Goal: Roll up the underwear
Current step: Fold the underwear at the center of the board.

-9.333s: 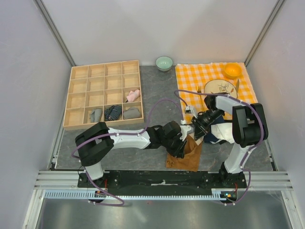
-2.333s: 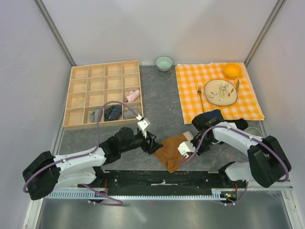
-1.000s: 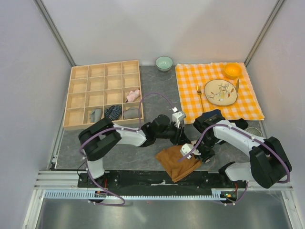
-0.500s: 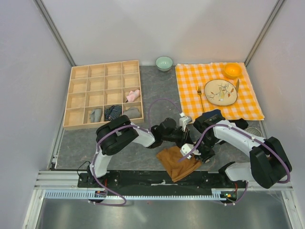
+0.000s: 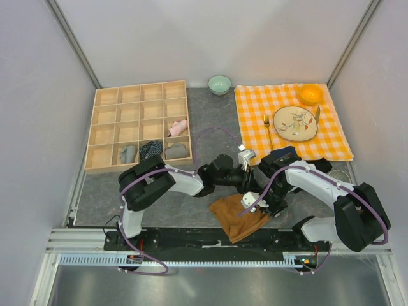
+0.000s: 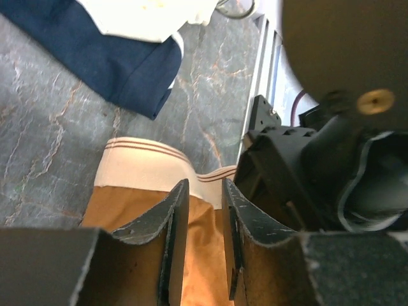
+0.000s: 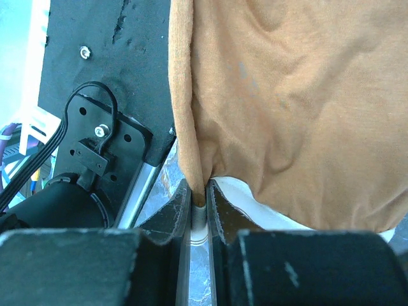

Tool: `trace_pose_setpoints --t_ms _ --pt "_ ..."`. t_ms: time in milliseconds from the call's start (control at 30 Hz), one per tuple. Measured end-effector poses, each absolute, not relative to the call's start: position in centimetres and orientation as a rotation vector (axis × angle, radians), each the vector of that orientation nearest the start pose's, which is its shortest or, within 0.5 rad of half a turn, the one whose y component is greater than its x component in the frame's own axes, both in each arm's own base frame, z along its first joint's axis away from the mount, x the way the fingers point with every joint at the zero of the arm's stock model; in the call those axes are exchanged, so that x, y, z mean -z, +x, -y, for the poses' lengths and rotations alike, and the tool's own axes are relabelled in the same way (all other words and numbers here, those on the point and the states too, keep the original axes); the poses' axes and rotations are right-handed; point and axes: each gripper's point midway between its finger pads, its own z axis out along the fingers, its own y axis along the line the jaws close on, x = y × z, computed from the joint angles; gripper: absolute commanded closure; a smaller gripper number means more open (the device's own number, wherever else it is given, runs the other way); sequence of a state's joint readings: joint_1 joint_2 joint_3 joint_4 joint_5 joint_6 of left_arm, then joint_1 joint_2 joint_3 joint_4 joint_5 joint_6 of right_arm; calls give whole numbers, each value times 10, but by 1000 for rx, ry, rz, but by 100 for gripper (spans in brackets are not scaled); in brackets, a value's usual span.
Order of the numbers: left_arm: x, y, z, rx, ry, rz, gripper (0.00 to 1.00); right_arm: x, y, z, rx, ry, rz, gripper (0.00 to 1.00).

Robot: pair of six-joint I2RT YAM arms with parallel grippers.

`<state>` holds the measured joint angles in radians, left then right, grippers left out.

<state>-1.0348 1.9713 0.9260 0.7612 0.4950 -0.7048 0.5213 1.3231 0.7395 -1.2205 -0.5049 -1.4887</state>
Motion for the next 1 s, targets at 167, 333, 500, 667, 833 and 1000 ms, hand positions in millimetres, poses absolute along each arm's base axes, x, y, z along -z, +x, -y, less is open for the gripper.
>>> trace_pose_setpoints --t_ms 167,333,500,667,833,1000 --pt "-102 163 484 1586 753 -2000 65 -44 90 -108 -846 -2477 -1680 96" --pt "-109 162 492 1612 778 -1985 66 -44 90 -108 -846 -2477 -1680 96" --pt "-97 157 501 1628 811 -2006 69 -45 90 -108 -853 -2466 -1690 95" --pt "-54 146 500 1590 827 -2128 71 -45 90 -109 -854 -2471 -1682 96" --pt "-29 141 497 1566 832 -2193 72 -47 91 -109 -849 -2463 -1691 96" --pt "-29 141 498 1566 833 -2188 72 -55 102 -115 -818 -2438 -1693 96"
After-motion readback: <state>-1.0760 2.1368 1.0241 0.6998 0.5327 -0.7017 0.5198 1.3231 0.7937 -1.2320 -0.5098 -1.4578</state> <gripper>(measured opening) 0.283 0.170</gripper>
